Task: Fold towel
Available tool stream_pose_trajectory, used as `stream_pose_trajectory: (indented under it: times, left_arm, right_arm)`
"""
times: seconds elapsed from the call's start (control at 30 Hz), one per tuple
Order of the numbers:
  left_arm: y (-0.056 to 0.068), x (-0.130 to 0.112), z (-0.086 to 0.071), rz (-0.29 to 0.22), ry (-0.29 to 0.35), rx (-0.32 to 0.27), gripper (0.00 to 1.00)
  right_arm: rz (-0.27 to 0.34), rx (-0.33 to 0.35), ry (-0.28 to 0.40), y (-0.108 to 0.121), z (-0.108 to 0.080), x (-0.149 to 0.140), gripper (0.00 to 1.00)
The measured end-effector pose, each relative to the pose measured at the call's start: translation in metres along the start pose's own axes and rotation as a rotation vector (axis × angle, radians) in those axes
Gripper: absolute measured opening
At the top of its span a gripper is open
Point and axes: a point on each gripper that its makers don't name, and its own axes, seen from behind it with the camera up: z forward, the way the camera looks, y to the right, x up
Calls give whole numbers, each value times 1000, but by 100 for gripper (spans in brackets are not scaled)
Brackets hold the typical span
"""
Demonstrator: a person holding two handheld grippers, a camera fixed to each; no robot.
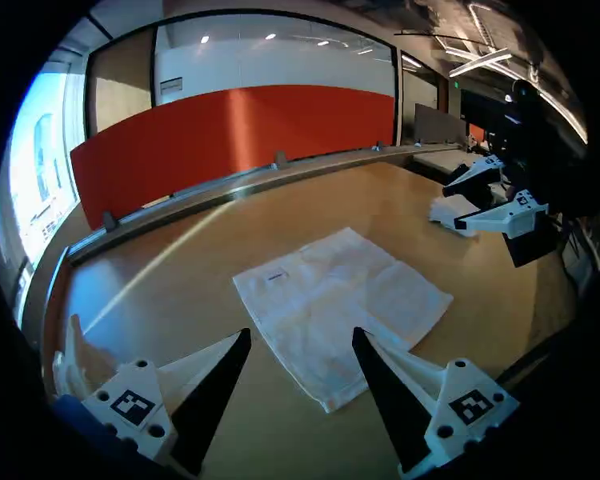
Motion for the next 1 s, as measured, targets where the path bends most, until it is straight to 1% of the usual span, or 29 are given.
stream_pose_trajectory:
  times: [0.17, 0.37, 0.67, 0.77, 1.0]
  left_arm:
    - [5, -25, 14, 8, -44, -18, 94]
    - [13, -54, 29, 27, -97, -47, 94]
    - [24, -96, 47, 71, -182, -78, 94]
    - [27, -106, 52, 84, -206, -87, 94]
    - [33, -120, 59, 84, -250, -108, 94]
  right_arm:
    - [-14, 23, -46, -10, 12, -28, 100]
    - [-16, 45, -98, -20, 24, -59, 100]
    - [-22, 78, -187, -32, 31, -104, 100]
    - [-20, 88, -209, -36, 32, -115, 100]
    - [-18, 110, -253, -42, 33, -136, 100]
